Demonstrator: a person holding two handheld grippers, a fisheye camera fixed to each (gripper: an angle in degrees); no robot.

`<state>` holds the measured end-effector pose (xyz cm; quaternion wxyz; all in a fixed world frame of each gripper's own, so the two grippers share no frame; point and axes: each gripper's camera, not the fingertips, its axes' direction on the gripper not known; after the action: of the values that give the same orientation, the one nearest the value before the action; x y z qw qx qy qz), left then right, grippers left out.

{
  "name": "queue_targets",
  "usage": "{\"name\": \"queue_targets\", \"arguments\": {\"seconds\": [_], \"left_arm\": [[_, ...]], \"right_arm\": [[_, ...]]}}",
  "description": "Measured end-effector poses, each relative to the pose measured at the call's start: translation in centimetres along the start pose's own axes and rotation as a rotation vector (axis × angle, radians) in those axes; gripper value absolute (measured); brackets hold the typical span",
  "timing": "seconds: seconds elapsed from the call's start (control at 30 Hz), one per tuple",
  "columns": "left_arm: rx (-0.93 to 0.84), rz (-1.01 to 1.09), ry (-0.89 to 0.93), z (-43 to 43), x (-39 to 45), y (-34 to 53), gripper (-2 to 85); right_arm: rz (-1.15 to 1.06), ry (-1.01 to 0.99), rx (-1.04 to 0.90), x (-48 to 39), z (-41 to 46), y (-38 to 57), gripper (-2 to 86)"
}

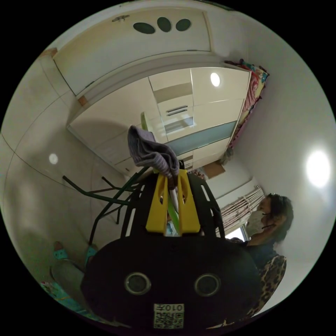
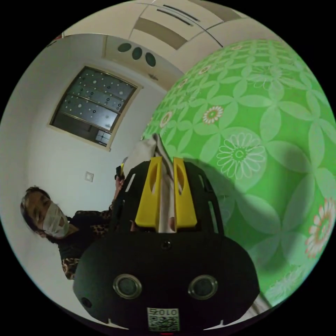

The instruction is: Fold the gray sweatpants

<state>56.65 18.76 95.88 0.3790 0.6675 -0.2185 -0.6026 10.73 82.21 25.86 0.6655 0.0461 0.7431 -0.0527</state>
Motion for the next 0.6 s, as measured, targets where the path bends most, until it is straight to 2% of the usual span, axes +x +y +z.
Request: {"name": "queue_targets", "arguments": {"seconds": [0.1, 0.2, 0.27, 0.3, 0.37, 0.4, 0.43, 0.5, 0.57, 0.6], "left_arm": [[-0.005, -0.004, 0.004, -0.1, -0.2, -0.4, 7.2], [0.011, -0.009, 0.015, -0.5, -0.5, -1.1, 7.2], [0.01, -0.029, 0.04, -0.7, -1.2, -1.5, 7.2], [0.009, -0.029, 0.039, -0.8, -1.3, -1.6, 7.2], [0.021, -0.009, 0.02, -1.5, -1.7, -2.3, 7.1], [0.024, -0.024, 0.02, -1.6, -2.1, -2.4, 7.1], [0.04, -0.069, 0.037, -1.8, -3.2, -2.5, 7.1], [0.043, -0.107, 0.078, -1.6, -4.5, -2.6, 7.1], [0.049, -0.138, 0.097, -1.4, -5.4, -2.7, 7.1], [0.047, -0.136, 0.1, -1.4, -5.4, -2.9, 7.2]], "right_arm": [[-0.075, 0.047, 0.0, -3.2, -1.3, 2.0, 6.4], [-0.136, 0.122, -0.092, -5.8, 0.3, 4.1, 3.8], [-0.055, 0.235, -0.111, -5.2, 1.2, 5.6, 3.3], [-0.017, 0.251, -0.077, -4.3, 1.1, 6.8, 3.2], [0.06, 0.035, 0.024, -1.9, 0.1, 8.7, 3.2], [0.116, -0.092, 0.157, -0.7, -1.0, 10.2, 3.3], [0.131, -0.096, 0.256, -0.8, -2.1, 11.4, 3.4], [0.183, 0.015, 0.267, -2.0, -1.9, 12.5, 4.1], [0.09, 0.1, 0.209, -6.2, 0.0, 12.9, 5.4], [-0.048, 0.114, 0.129, -10.1, 2.2, 13.1, 6.0]]}}
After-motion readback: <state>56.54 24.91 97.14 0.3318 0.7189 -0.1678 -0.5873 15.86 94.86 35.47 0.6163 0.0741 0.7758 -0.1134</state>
